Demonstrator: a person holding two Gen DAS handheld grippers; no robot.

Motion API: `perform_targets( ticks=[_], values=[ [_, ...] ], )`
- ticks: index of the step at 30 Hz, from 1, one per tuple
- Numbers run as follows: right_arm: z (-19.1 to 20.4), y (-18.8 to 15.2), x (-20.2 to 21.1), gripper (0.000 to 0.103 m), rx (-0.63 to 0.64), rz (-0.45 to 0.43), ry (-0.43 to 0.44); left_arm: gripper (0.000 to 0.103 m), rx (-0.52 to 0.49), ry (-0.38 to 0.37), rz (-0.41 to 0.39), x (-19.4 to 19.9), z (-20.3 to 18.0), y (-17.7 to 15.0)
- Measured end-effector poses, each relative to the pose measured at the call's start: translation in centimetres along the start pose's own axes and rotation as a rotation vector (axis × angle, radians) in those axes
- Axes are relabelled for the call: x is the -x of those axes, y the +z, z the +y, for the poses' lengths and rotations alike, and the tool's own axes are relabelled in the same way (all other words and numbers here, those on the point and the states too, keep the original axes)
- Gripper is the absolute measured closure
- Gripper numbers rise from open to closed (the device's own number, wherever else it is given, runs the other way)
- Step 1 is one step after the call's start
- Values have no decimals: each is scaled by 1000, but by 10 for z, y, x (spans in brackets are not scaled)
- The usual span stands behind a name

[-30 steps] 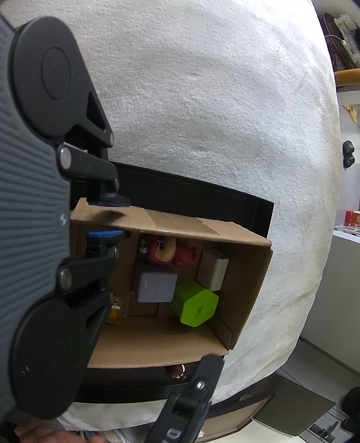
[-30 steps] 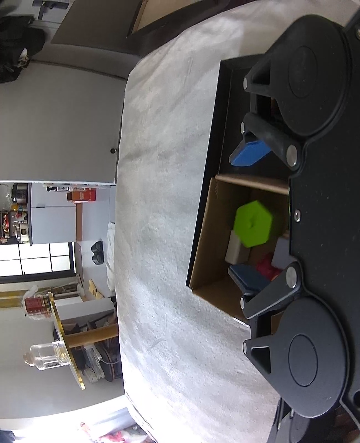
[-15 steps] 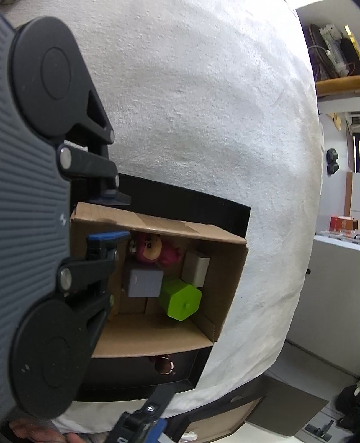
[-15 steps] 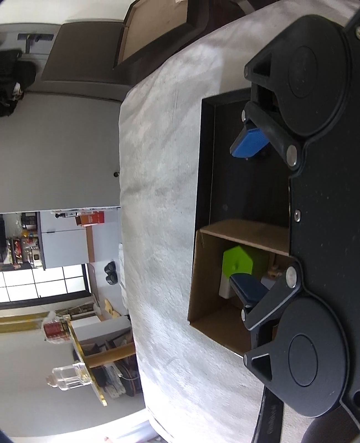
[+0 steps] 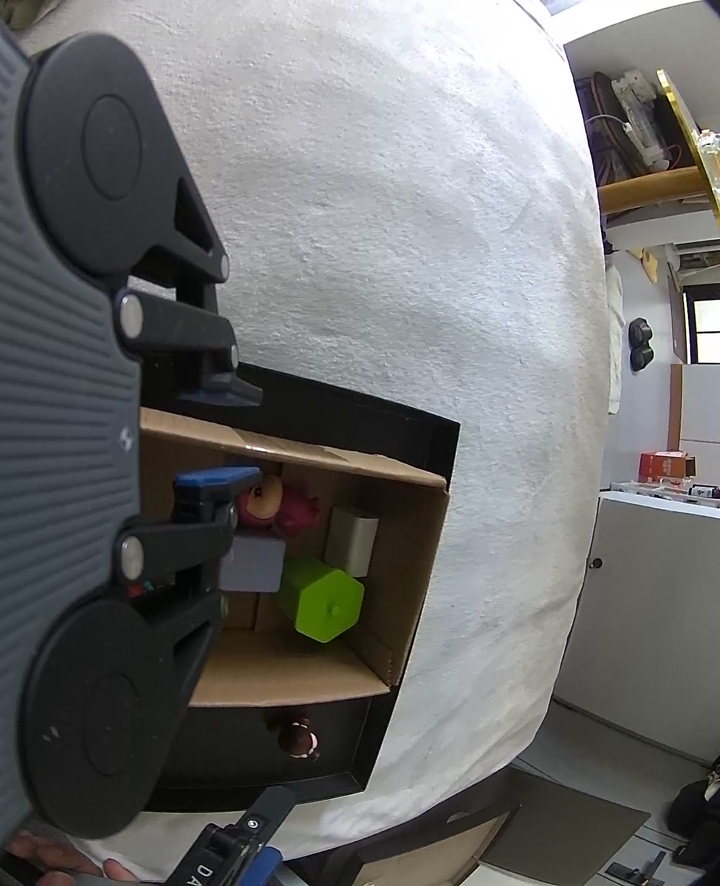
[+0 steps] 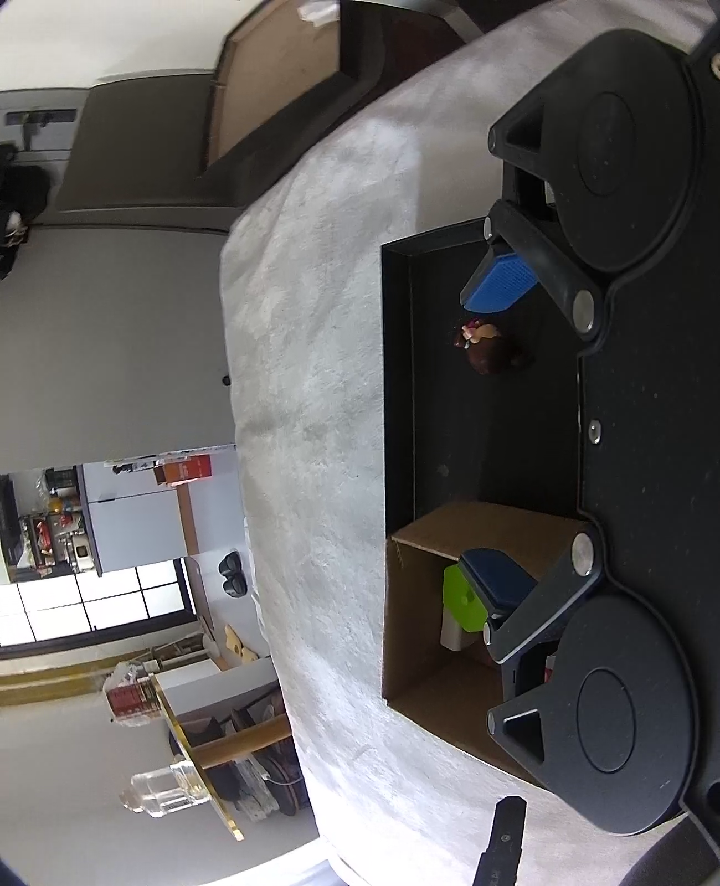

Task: Organize rigid objects
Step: 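Move the right tool to the small brown-haired figure on the tray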

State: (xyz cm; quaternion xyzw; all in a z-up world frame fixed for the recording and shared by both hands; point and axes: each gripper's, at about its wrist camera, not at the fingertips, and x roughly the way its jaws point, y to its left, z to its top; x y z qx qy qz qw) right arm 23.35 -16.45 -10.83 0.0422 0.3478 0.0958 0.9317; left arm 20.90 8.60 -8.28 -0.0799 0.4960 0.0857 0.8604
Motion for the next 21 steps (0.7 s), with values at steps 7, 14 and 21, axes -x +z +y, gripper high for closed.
perform_targets(
  ticks=[7,14,21],
  values=[
    [-17,0,-16,20,-37,28,9,61,-17,25,2,-3,-18,5],
    [-40,0,-39,36,-97,63,23,32,-46,74,-6,-8,-41,15],
    [-61,-4,-60,38,-103,96,38,29,-60,135,-9,-17,-62,24]
  ],
)
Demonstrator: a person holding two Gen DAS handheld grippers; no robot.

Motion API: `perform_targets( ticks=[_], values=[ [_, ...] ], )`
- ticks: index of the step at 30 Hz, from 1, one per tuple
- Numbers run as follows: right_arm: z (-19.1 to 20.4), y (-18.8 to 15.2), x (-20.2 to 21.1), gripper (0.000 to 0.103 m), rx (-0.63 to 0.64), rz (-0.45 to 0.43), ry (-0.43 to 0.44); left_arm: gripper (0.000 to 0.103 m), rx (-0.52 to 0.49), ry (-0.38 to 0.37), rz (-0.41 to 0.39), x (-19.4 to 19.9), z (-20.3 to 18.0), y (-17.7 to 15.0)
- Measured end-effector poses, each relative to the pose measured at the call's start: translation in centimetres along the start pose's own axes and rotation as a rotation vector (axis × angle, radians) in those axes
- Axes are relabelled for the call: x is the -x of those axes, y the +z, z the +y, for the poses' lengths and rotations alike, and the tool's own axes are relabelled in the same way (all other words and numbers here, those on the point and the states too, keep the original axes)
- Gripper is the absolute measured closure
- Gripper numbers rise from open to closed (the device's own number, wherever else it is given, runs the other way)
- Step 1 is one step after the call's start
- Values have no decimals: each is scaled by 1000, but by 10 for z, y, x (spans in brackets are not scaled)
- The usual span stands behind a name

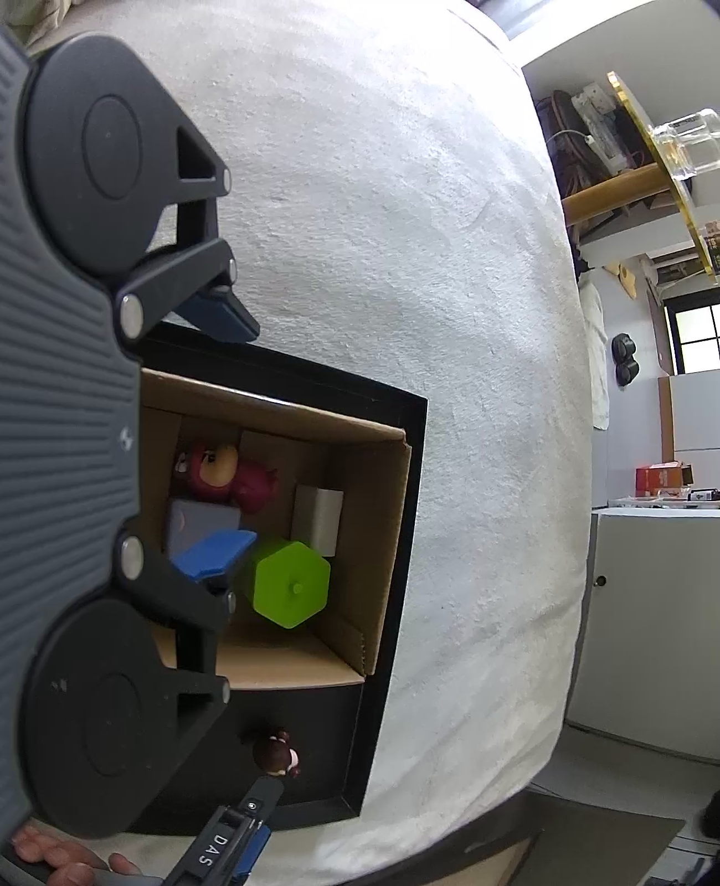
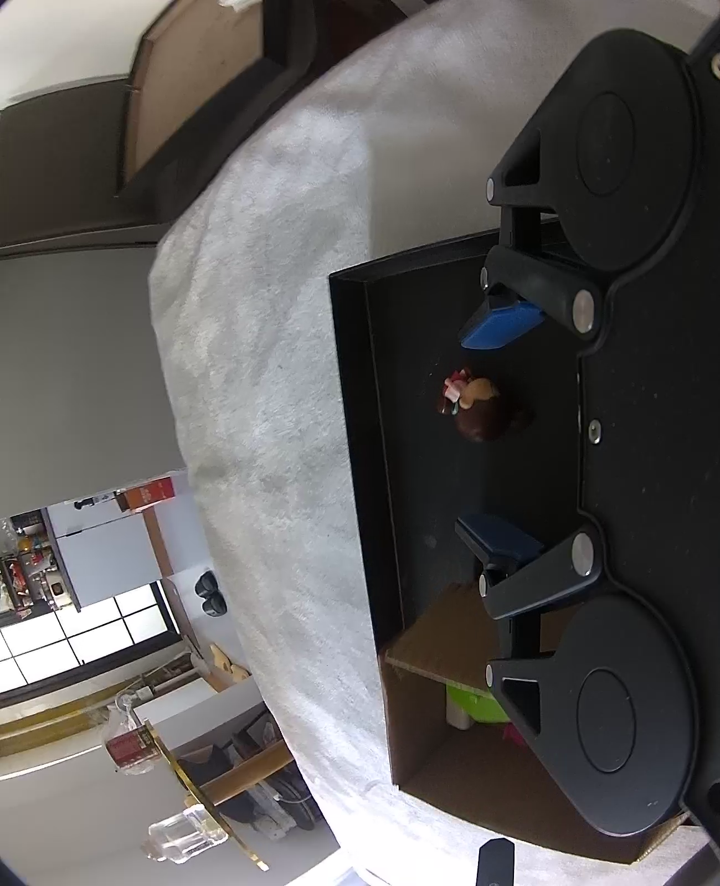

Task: Organize rigid objects
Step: 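Move the right tool to the small brown-haired figure on the tray, then grasp the small brown-haired figure with the right tool and lift it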

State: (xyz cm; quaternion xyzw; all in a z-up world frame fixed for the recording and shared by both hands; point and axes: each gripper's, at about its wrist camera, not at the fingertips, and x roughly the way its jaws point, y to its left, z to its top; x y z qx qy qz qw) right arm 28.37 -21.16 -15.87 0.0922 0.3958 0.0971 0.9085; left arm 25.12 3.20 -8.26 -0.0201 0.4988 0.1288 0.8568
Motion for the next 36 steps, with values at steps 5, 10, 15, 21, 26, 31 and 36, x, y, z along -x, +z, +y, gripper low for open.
perform_targets(
  ticks=[5,10,15,21,26,31,36],
  values=[
    [-11,-1,-24,42,-12,34,21,29,-14,33,20,-5,-11,2],
    [-16,-2,-43,44,-30,56,41,29,-41,67,31,-9,-18,3],
    [-16,-4,-52,53,-41,69,57,29,-40,91,45,-14,-20,3],
    [-17,-8,-59,69,-55,69,82,29,-43,122,63,-25,-17,1],
    [-16,-8,-55,69,-47,74,82,29,-22,117,60,-28,-11,1],
    [-14,-6,-45,69,-38,72,69,29,4,103,54,-24,0,-1],
    [-6,-1,-24,69,-1,60,55,29,33,85,42,-18,13,-4]
  ],
)
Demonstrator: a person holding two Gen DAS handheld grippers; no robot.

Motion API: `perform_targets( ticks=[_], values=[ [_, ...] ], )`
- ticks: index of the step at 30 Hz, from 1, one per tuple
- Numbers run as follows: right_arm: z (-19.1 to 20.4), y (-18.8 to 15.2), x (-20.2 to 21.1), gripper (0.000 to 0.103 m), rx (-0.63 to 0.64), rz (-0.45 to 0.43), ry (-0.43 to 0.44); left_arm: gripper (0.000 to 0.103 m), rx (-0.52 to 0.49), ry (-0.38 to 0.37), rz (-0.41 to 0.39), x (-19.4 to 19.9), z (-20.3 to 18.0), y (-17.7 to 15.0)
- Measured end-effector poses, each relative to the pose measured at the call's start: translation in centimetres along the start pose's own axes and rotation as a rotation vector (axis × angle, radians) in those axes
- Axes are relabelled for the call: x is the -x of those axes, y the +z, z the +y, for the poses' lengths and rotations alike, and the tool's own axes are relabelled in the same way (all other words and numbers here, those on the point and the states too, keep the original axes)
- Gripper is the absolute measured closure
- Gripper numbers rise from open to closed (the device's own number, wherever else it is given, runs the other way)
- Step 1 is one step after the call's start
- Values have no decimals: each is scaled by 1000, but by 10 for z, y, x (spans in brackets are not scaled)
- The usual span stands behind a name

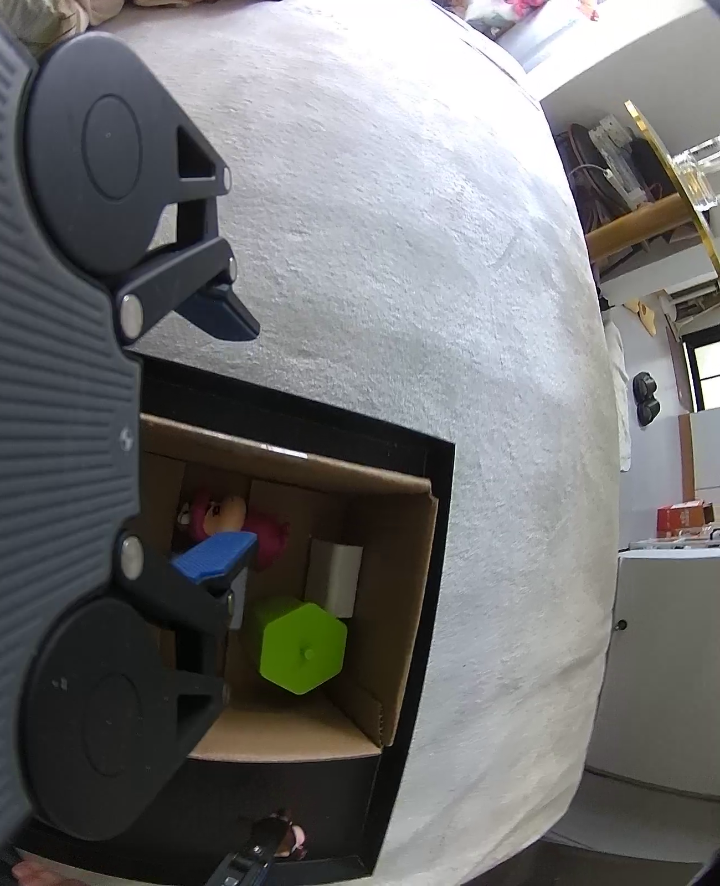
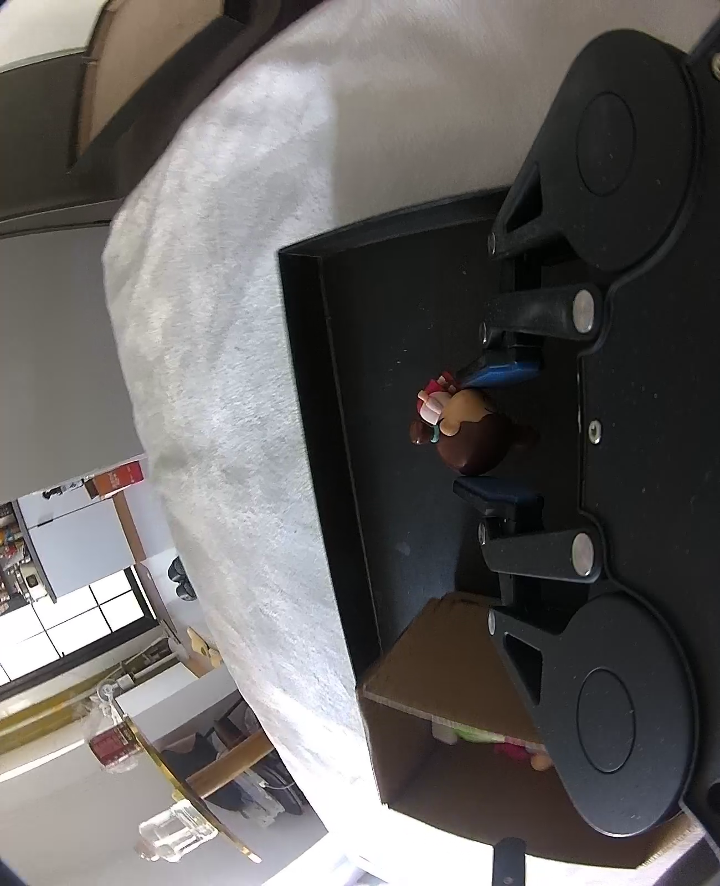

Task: Organize rigid objects
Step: 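Grasp the small brown-haired figure with the right tool and lift it, then carry the figure over the box with the right tool while left tool grips box wall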

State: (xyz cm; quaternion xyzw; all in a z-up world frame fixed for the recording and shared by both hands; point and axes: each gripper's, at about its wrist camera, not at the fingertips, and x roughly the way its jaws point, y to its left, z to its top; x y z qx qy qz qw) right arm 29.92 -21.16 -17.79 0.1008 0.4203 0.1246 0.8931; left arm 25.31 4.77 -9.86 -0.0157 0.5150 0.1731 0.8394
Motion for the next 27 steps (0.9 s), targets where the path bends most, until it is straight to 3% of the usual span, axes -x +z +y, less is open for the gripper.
perform_targets(
  ticks=[16,27],
  values=[
    [39,15,58,69,69,-101,-36,29,55,-98,-62,17,34,-13],
    [85,17,80,69,139,-119,-51,29,55,-169,-101,14,49,-32]
  ],
)
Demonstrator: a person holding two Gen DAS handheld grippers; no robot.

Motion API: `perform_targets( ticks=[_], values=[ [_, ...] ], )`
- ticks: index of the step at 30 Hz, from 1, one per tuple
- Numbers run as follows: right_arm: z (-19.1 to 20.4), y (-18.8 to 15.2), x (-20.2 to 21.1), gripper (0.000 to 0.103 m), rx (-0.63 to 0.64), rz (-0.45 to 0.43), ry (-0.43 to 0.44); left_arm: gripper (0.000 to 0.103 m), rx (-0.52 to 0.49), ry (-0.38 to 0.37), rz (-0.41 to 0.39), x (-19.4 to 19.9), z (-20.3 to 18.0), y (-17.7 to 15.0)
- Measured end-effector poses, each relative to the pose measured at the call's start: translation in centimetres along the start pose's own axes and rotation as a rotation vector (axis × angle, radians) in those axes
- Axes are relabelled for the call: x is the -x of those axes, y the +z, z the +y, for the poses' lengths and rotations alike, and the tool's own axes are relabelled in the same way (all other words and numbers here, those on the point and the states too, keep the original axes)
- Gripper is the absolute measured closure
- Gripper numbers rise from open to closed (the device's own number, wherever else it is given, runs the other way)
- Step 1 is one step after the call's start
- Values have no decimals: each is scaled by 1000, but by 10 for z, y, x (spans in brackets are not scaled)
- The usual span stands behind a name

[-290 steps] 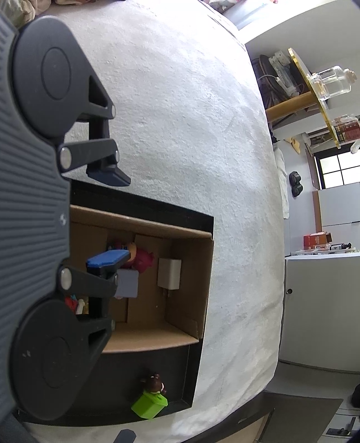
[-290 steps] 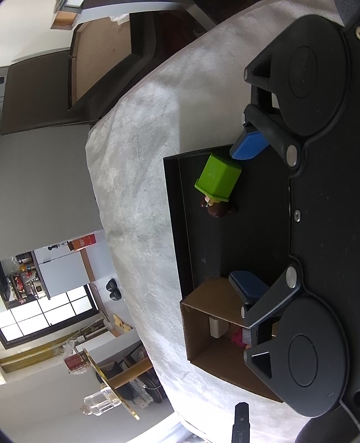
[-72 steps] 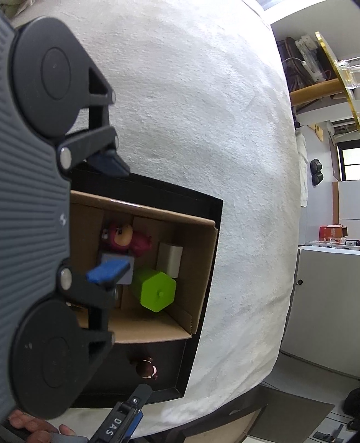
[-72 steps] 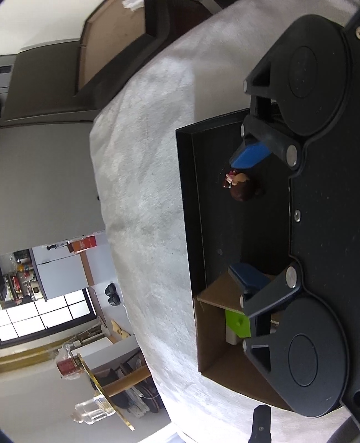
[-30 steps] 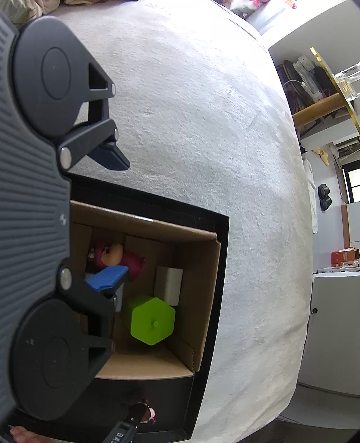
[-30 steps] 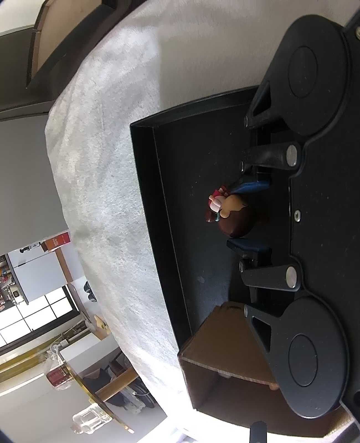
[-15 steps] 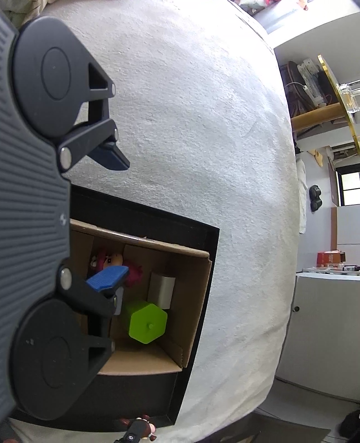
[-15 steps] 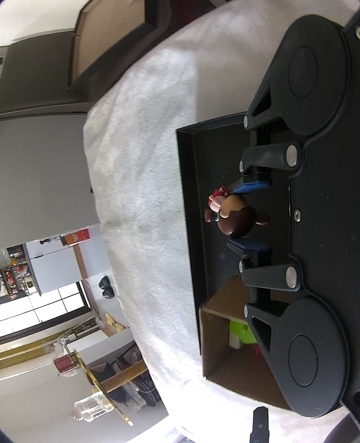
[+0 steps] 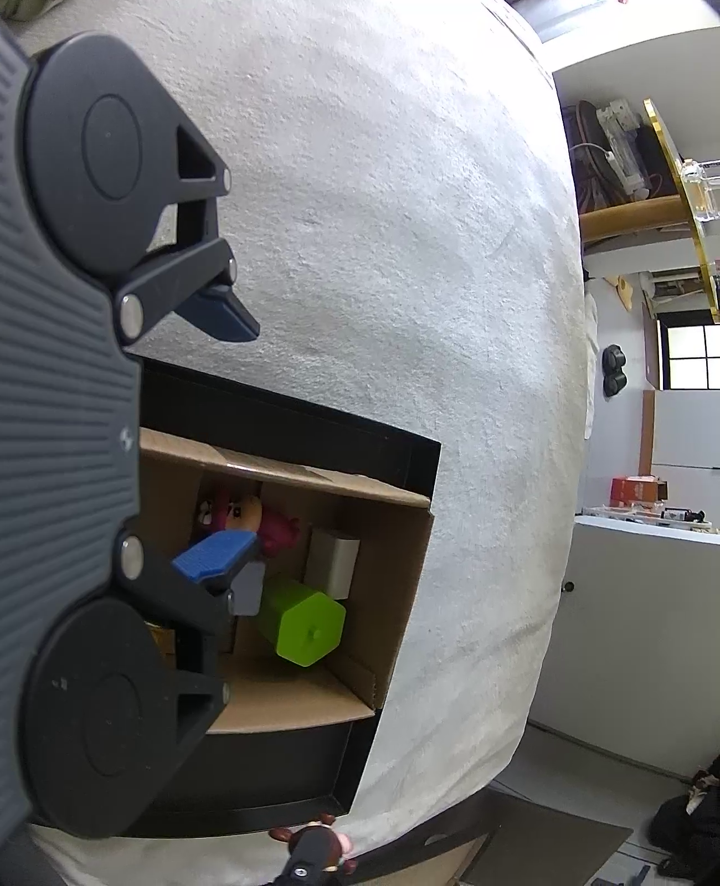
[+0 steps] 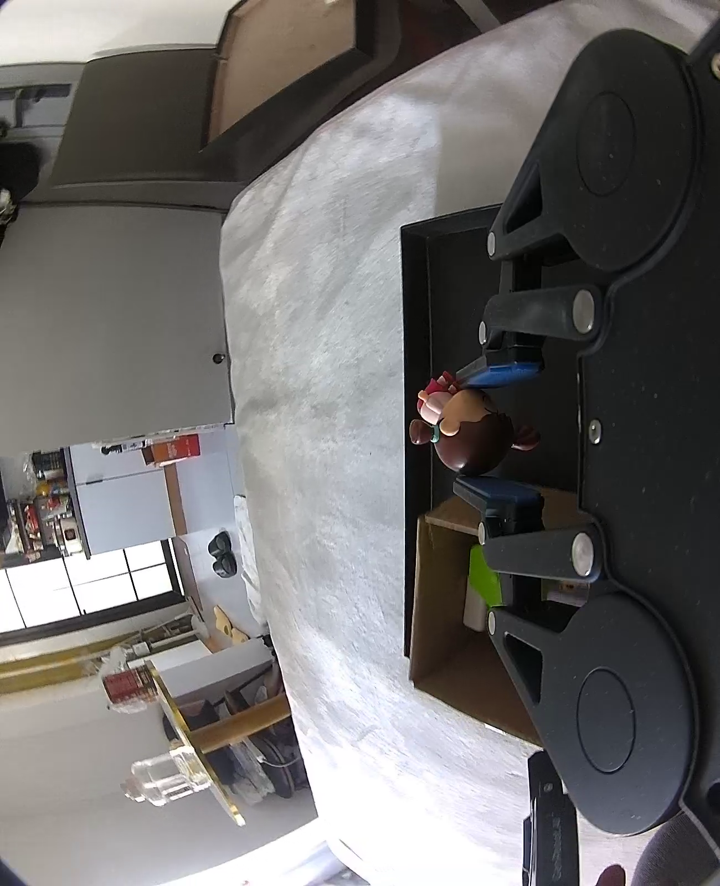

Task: Organize rigid objects
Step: 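Carry the figure over the box with the right tool while left tool grips box wall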

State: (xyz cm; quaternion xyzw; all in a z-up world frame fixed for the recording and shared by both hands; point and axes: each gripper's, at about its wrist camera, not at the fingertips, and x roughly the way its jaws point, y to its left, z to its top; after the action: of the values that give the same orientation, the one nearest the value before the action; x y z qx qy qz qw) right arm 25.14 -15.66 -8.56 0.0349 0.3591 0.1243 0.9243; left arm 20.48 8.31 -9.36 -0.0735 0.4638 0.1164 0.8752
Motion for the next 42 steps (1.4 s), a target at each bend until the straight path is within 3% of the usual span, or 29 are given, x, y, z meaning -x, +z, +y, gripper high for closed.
perform_targets(
  ticks=[11,19,25,34,42],
  values=[
    [35,-1,7,69,49,-4,-15,32,14,-62,8,-7,14,-6],
    [59,-7,6,69,90,13,-11,34,4,-76,57,-17,14,-10],
    [75,-13,5,69,125,29,-4,37,41,-130,87,-23,24,-12],
    [89,-21,-9,69,167,81,-1,60,52,-169,136,-38,27,-12],
    [99,-27,-23,69,208,117,2,87,40,-204,174,-52,27,-14]
  ],
)
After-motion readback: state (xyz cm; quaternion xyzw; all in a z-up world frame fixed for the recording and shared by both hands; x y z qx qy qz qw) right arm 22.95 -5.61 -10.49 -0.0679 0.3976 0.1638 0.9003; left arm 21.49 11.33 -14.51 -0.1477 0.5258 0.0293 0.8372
